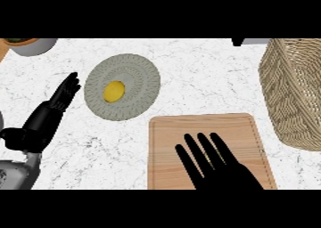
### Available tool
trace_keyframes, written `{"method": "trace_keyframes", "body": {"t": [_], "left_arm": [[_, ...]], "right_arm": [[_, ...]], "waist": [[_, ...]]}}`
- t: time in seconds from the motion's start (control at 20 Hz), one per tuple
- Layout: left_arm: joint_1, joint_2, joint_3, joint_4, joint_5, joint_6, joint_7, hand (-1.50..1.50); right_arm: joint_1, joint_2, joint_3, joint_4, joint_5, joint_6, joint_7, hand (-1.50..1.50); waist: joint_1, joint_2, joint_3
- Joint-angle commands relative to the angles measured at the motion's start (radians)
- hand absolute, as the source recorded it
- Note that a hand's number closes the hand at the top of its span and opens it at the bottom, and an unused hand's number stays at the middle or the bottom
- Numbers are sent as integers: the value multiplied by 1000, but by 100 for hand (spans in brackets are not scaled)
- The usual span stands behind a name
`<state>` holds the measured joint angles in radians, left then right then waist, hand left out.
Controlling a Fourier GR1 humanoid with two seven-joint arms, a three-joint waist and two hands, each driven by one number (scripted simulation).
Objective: Pick the squash from the cutting board and place it in the basket
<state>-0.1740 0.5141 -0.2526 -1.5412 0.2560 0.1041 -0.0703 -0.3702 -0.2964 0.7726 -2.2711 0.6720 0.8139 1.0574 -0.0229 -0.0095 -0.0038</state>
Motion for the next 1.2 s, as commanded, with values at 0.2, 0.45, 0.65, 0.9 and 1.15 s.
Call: {"method": "trace_keyframes", "body": {"t": [0.2, 0.45, 0.65, 0.9, 1.15], "left_arm": [[19, -37, -3, -36, -43, -13, 12, 0], [-7, -78, 18, 12, -71, -35, 9, 0], [15, -113, 24, 13, -114, -46, -4, 0], [-2, -92, 97, -53, -76, -119, 83, 0], [-20, -142, 133, 43, -125, -144, 12, 0]], "right_arm": [[63, 34, -46, 60, 110, 37, 55, -150], [159, -64, -19, 123, 273, -151, -156, -150], [170, -42, 0, 147, 354, -161, -185, -150], [199, -62, -41, 194, 402, -214, -298, -150], [210, -18, -84, 177, 390, -178, -354, -150]], "waist": [[24, 8, 4], [22, 10, 5], [23, 9, 4], [24, 9, 4], [22, 9, 4]]}}
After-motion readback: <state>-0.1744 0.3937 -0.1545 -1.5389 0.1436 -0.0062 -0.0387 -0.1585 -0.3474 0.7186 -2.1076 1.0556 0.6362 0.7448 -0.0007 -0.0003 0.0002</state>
